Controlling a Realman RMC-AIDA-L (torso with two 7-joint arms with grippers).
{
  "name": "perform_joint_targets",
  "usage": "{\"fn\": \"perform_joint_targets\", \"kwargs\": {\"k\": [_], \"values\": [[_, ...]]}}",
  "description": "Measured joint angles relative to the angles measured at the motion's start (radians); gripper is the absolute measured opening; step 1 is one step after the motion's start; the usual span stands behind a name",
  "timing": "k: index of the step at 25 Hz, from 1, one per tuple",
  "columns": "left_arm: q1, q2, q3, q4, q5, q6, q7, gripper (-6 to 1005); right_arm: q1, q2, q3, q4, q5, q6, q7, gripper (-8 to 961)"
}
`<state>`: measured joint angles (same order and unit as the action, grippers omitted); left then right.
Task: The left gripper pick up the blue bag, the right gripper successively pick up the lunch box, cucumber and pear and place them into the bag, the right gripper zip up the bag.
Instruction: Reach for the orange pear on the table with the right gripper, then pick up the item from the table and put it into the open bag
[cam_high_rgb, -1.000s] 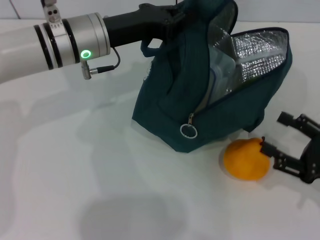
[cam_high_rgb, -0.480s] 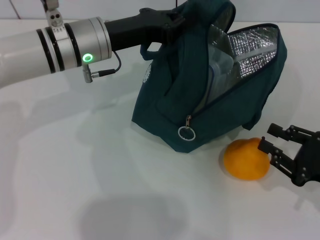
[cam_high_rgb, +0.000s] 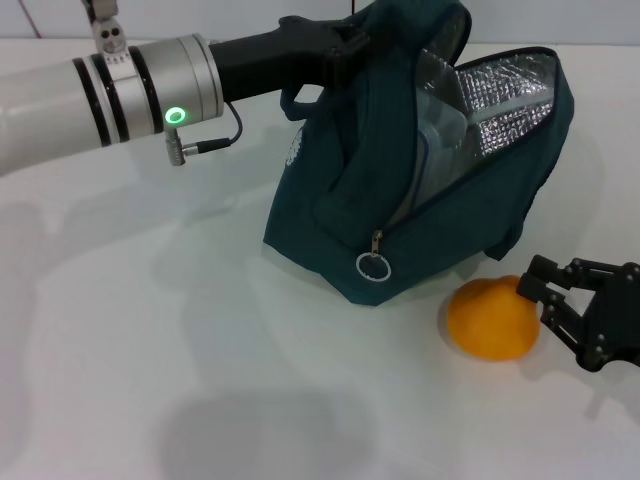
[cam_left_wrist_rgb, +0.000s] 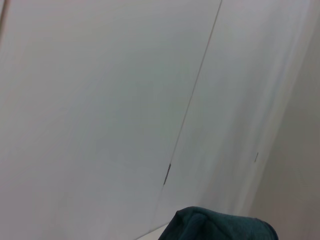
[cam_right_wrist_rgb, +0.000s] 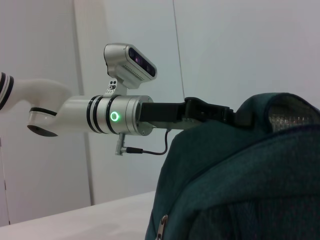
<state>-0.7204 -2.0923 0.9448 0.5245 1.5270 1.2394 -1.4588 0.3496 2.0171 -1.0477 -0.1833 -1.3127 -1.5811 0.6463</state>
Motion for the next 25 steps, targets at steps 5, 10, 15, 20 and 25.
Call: {"fn": "perform_joint_targets", "kwargs": {"k": [5,10,15,20,25], "values": [[0.002,0.0,0.0,0.0,0.0,0.0,0.0,54,0.002,0.002,0.0,-0.001,0.0,0.001,0.0,154],[0.0,0.0,0.0,0.0,0.001,0.0,0.0,55,0.014,0.002,-0.004,0.0,-0.001,0.013,0.0,117],[-0.001,0.0,0.0,0.0,0.001,0.0,0.0,55,0.027,0.003,-0.037,-0.003,0.003,0.04,0.003,88],[-0.001,0.001,0.0,0.002,0.001,0.0,0.0,54,0.029,0.003,-0.043,-0.009,0.002,0.042,-0.001,95],[-0.001,0.002,0.0,0.001,0.001,0.0,0.0,54,0.028,0.003,-0.038,-0.011,0.006,-0.003,-0.025,30]]}}
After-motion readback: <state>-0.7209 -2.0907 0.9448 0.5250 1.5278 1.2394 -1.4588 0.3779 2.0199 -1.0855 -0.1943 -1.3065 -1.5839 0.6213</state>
